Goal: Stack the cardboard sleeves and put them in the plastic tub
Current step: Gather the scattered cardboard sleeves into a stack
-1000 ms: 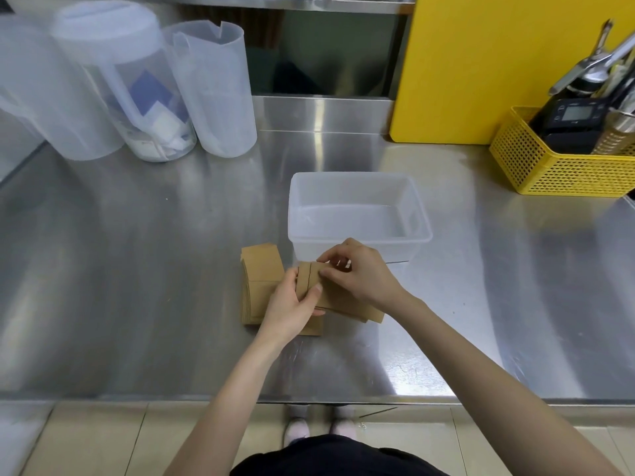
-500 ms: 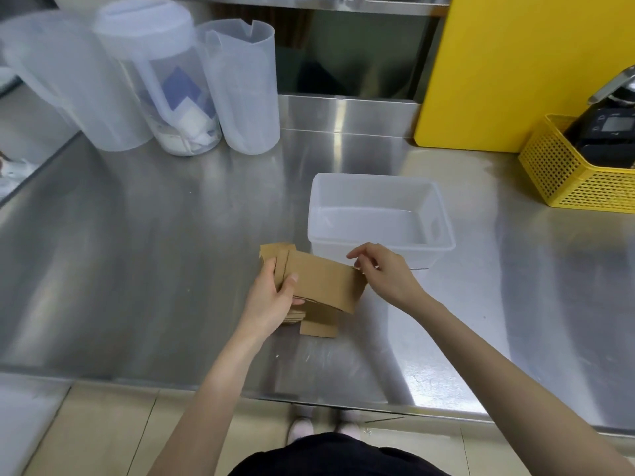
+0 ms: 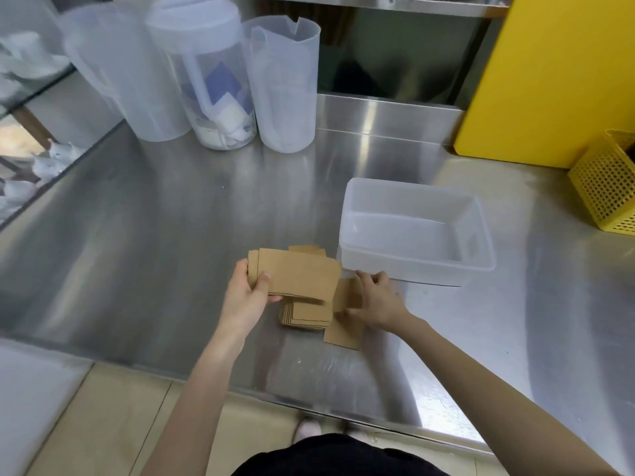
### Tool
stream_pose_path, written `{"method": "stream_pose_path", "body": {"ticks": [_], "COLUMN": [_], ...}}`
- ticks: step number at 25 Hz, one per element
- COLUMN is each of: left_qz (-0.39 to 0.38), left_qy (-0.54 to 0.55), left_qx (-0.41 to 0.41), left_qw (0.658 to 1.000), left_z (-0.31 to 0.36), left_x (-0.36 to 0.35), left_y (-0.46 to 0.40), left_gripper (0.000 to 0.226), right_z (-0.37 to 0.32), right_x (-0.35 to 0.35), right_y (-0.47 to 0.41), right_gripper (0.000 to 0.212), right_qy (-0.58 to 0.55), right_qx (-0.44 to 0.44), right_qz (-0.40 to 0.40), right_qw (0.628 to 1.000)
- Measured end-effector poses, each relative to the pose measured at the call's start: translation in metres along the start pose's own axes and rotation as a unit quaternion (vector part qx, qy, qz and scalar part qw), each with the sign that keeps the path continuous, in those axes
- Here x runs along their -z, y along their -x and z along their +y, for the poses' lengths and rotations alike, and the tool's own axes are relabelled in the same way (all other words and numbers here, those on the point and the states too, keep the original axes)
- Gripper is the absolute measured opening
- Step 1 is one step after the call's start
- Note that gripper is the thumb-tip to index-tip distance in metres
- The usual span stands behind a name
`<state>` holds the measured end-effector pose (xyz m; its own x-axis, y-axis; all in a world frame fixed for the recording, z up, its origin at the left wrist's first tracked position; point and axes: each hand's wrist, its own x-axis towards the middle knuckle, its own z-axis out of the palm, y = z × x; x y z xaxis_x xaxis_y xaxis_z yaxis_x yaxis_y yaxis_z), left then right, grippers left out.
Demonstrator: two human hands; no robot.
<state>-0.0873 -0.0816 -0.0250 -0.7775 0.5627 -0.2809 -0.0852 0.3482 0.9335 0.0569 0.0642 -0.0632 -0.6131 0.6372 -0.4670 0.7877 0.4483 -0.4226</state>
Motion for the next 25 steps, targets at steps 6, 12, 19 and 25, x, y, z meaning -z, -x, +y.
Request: {"method": "stream_pose_path", "body": {"ticks": [6,12,19,25], "left_qz": [0.006,-0.006,-0.028,-0.071], "left_qy": [0.006,0.023,0.02,-0.01], "left_qx": [0.01,0.01,0.01,0.01], "left_qw": [1.0,1.0,0.999,0.997], "left_z": [-0.003,-0.004,0.001,0.008], "left_x": [0.002,-0.002,-0.013,-0.034], "left_y": [0.001,0.005,0.014,0.021], "left_gripper": [0.022,0.02,0.019,0.019], "right_z": [-0.009,0.002,0.025,0.037], "right_x": [-0.008,-0.013,0.02,0.053], "right_y": [-0.004,0.011,0.043,0.064], "right_gripper": [0.078,0.05,0.052,0.023], "right_qy": [-0.031,-0.183,-0.306,-0.297], "right_qx": [-0.055,-0.036,-0.003,0.026], "right_qz": [0.033,0.104,0.21,0.258], "right_qw": [0.997,0.977,0.929,0.919]}}
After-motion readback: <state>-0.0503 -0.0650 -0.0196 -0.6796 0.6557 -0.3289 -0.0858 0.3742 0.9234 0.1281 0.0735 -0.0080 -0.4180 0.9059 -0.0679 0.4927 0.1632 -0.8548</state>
